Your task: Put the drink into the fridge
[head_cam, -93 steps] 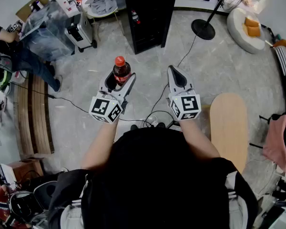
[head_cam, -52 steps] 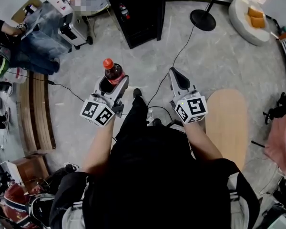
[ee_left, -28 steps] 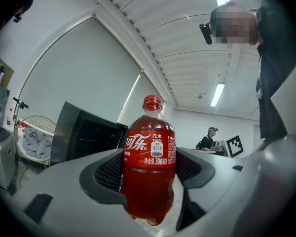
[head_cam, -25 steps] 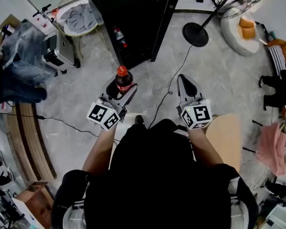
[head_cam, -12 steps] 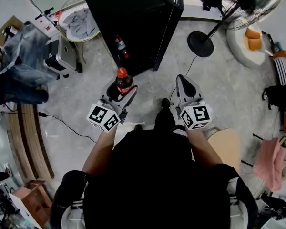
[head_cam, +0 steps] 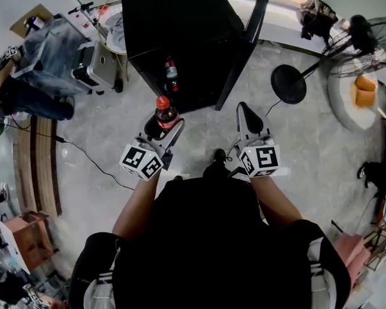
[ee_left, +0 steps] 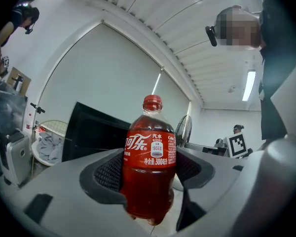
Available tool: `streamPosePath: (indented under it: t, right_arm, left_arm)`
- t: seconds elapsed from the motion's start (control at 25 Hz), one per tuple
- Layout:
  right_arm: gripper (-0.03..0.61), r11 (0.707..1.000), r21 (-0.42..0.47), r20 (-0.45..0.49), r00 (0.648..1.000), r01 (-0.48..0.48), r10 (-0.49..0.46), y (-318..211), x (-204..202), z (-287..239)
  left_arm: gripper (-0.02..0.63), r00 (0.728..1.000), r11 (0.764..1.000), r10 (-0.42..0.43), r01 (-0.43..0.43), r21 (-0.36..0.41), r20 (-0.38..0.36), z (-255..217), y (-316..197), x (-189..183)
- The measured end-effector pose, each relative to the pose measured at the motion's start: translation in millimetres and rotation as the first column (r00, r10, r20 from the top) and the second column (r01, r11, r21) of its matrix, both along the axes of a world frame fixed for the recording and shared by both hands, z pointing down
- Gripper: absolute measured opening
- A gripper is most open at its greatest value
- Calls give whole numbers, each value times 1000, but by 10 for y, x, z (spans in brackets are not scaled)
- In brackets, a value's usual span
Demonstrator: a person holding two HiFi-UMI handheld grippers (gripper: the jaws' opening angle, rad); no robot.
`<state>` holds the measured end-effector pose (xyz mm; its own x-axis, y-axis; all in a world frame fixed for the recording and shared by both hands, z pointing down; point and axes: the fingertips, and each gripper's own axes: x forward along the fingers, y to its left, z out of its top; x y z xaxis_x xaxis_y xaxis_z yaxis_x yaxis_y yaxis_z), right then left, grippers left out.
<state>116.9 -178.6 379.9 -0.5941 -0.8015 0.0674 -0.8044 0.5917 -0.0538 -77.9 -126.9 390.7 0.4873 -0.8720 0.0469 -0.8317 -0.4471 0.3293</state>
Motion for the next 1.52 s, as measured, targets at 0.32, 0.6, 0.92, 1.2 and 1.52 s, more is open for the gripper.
streamPosePath:
  t: [0.32,0.6,0.92,1.2,1.52]
  right_arm:
    - [21,987,-40,-2,988,153,-153,-731,-79,279]
    - [21,971,-62,4,973,231,-231,-1083,-411,576]
    - [21,965,-100,0,970,241,-242,-1295,-658,973]
    - [21,958,-106,-2,964,265,-267,-1481,-1047,1426]
    - [21,976,-80,-44,978,202,-206,-1807,-1355,1923]
  left_arm:
    - [322,971,976,-215,216,7,108,204,-513,137]
    - [322,936,947,-318,321,5,152,473,-855,22]
    - [322,929,942,-334,336,17,161,831,-1140,25]
    - [322,921,933,-359,358,35,151,1339,-1490,-192]
    - [322,899,907,-420,413,84,126,1883,-1911,-436]
